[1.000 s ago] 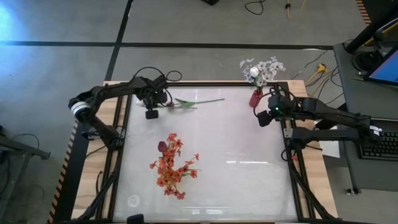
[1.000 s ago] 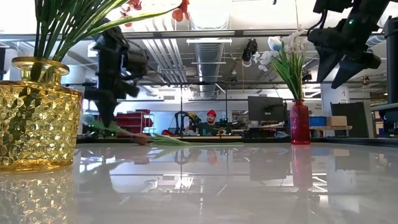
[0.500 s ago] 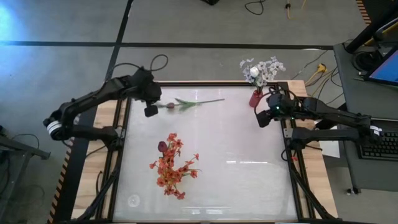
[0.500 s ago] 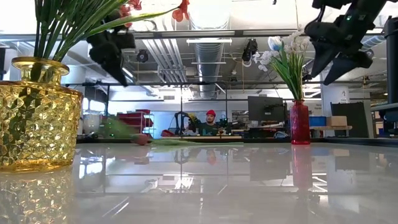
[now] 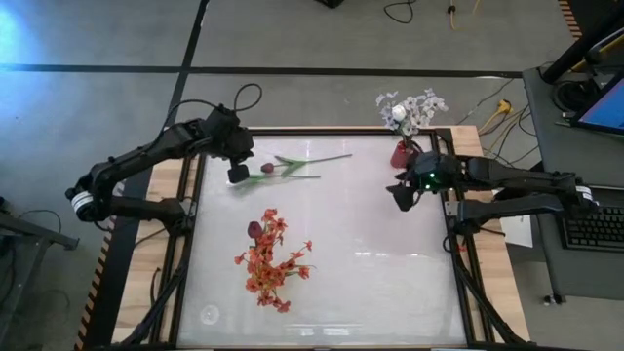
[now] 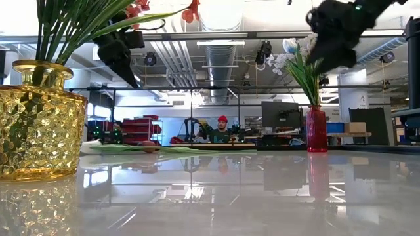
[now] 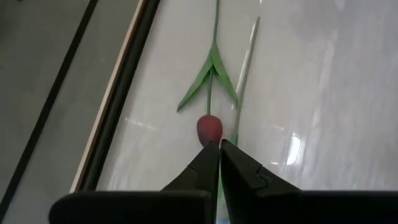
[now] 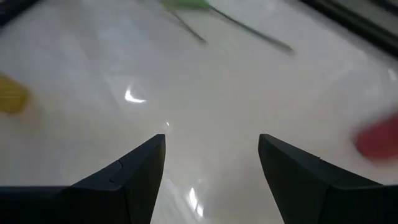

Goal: Sort flowers into vase by color
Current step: Put the white tulip into the red vase

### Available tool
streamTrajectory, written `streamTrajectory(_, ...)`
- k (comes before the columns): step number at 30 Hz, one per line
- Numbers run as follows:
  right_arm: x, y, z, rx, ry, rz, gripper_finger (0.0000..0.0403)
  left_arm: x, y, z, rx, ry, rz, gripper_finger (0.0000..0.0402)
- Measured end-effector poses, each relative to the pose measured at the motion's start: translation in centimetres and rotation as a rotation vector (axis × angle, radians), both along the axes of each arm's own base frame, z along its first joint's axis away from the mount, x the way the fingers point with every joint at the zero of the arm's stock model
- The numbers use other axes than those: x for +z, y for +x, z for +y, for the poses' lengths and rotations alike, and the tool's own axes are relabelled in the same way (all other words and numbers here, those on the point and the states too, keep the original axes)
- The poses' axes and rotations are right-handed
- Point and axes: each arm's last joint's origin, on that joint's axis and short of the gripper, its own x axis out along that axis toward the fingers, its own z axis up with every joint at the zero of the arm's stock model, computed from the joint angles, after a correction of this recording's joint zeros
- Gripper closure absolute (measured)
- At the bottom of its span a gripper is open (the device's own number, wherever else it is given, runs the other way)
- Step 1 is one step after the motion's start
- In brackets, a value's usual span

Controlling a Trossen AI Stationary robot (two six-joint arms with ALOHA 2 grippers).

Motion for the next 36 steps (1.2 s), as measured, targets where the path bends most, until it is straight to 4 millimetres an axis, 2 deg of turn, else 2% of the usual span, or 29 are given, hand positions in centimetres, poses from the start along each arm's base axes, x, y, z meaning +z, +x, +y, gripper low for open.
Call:
streamTrajectory(6,-0.4,4.0,0.4,0.207,-0.098,-0.055,0.0154,1.2,0.5,0.4,0.027,0.068,-0.122,0.0401)
streamTrajectory(11,-1.1,7.4,-0.1,0.293,-0.177,0.002,0.0154,3.9,0.5,0.4,0.046,0.118,-0.211,0.0401)
streamTrajectory(17,-1.2,12.5,-0.9,0.422,-0.329,0.009,0.0154,6.9,0.5,0.4,0.056,0.165,-0.295,0.0401)
streamTrajectory(24,-1.1,18.7,-1.8,0.532,-0.487,-0.001,0.0154,9.1,0.4,0.3,0.094,0.173,-0.383,0.0401)
streamTrajectory(29,-2.5,22.3,-3.4,0.569,-0.547,0.021,0.0154,10.1,0.3,0.2,0.136,0.147,-0.433,0.0402)
streamTrajectory(36,-6.1,25.5,-6.3,0.574,-0.494,-0.064,0.0154,10.4,0.2,0.2,0.168,0.119,-0.464,0.0402)
